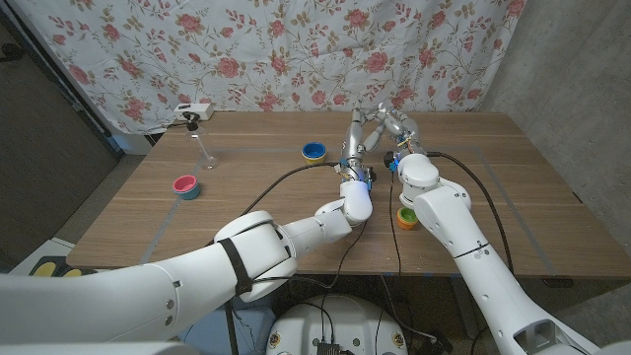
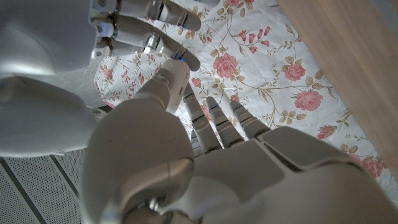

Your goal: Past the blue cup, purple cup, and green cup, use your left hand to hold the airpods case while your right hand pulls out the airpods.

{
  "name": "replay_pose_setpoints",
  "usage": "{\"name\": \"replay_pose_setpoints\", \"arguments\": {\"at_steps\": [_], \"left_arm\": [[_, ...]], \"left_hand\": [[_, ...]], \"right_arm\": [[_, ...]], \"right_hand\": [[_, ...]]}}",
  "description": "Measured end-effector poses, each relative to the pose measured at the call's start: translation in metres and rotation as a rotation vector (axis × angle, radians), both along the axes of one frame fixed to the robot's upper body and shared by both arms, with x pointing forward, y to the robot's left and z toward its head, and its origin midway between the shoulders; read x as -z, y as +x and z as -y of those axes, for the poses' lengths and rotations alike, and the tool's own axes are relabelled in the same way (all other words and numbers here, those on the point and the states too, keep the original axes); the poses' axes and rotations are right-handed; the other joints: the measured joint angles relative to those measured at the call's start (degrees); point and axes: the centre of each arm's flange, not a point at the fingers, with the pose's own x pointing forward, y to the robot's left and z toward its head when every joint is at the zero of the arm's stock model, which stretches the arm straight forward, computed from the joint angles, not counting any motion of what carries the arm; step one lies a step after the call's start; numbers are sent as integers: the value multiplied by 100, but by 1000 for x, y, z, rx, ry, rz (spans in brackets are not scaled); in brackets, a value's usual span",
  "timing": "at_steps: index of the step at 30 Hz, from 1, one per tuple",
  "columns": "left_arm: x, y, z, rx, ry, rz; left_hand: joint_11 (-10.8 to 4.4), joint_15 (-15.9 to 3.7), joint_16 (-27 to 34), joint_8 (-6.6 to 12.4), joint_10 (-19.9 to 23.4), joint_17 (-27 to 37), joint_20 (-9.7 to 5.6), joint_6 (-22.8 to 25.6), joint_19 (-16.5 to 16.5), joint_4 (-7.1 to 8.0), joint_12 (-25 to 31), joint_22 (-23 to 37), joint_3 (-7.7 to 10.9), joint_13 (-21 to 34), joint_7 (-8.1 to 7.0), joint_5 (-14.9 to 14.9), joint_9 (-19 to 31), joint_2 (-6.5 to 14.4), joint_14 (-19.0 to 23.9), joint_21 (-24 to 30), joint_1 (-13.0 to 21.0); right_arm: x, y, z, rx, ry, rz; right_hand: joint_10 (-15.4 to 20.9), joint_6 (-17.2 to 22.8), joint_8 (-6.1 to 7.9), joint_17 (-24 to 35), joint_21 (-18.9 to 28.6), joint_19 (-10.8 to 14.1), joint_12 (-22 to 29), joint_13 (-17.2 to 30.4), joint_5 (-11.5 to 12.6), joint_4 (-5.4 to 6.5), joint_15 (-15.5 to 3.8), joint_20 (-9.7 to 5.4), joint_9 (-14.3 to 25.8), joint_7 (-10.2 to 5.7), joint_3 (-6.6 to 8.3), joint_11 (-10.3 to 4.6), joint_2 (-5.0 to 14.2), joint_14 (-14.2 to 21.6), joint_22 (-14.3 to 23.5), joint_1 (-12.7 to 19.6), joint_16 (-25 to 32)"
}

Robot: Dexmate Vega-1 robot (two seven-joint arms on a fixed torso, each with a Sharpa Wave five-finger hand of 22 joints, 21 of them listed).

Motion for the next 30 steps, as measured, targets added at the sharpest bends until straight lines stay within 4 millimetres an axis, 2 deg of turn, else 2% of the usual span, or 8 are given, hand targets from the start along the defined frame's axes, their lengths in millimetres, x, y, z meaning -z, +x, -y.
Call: {"name": "replay_pose_setpoints", "arguments": {"at_steps": [9, 12, 13, 15, 18, 20, 26, 30], "left_arm": [[0, 2, -2, 2, -23, -18], [-1, 2, -1, 6, -28, -23], [-1, 3, -1, 6, -29, -26], [-1, 3, -2, 6, -31, -29], [0, 4, -3, 4, -36, -38], [-1, 4, -1, 7, -32, -39], [-1, 5, 0, 9, -27, -47], [-1, 5, 1, 12, -28, -51]], "left_hand": [[21, -11, 0, 0, 21, 26, -9, 60, 9, 22, 122, 29, -26, 0, 2, -22, 0, -16, 11, 0, 31], [31, -11, 0, 0, 32, 26, -9, 91, 9, 1, 145, 29, -48, 0, -28, -22, -1, -17, 11, 0, 33], [32, -11, 0, 0, 32, 26, -9, 91, 9, 1, 157, 29, -48, 0, -28, -23, -1, -22, 11, 0, 39], [43, -10, 0, 0, 43, 32, -9, 91, 9, 1, 167, 29, -48, 0, -28, -23, -1, -13, 11, 0, 64], [53, -8, 19, 0, 53, 53, -9, 91, 9, 16, 168, 29, -64, 0, -28, -23, -1, -13, 14, 0, 91], [53, -41, 45, 0, 53, 53, -9, 90, 9, 23, 168, 29, -71, 0, -28, -23, -1, -13, 128, 0, 91], [52, -39, 45, 0, 52, 53, -9, 90, 8, 23, 168, 29, -71, 0, -28, -23, -1, -14, 142, 0, 91], [52, -30, 45, 0, 52, 53, -9, 90, 8, 23, 167, 29, -71, 0, -28, -23, -1, -14, 152, 0, 91]], "right_arm": [[0, 2, 3, 1, 0, -4], [0, 3, 4, -1, -2, -6], [1, 3, 4, -4, -5, -7], [1, 4, 5, -6, -8, -8], [0, 4, 7, -7, -13, -9], [1, 5, 8, -15, -19, -11], [1, 6, 9, -26, -30, -10], [1, 6, 11, -28, -33, -11]], "right_hand": [[-44, 0, -23, -1, 0, 0, -33, 5, -20, 48, 40, 0, 0, 0, -49, -46, -1, -42, 0, -6, -41], [-38, -22, -23, 16, 0, -25, -78, -27, -130, 130, 89, 25, 0, 22, -163, -41, -44, -91, 0, -255, -41], [-39, -35, -23, 26, 0, -35, -101, -36, -200, 165, 112, 35, 0, 35, -229, -22, -72, -113, 0, -375, -41], [-153, -105, -23, 42, 0, -87, -168, -67, -386, 258, 173, 41, 0, 58, -383, 106, -147, -175, 0, -625, -41], [-337, -193, -23, 65, 0, -171, -322, -136, -788, 382, 224, 27, 0, 4, -603, 289, -258, -286, 0, -990, -41], [-418, -218, -23, 81, 0, -176, -407, -170, -1014, 439, 277, 31, 0, 31, -694, 370, -337, -338, 0, -1132, -41], [-696, -320, -23, 80, 0, -238, -648, -250, -1555, 536, 358, 31, 4, 71, -885, 608, -421, -469, 0, -1457, -41], [-868, -397, -23, 101, 0, -279, -785, -297, -1822, 578, 420, 29, 13, 101, -957, 676, -413, -542, 0, -1611, -41]]}}
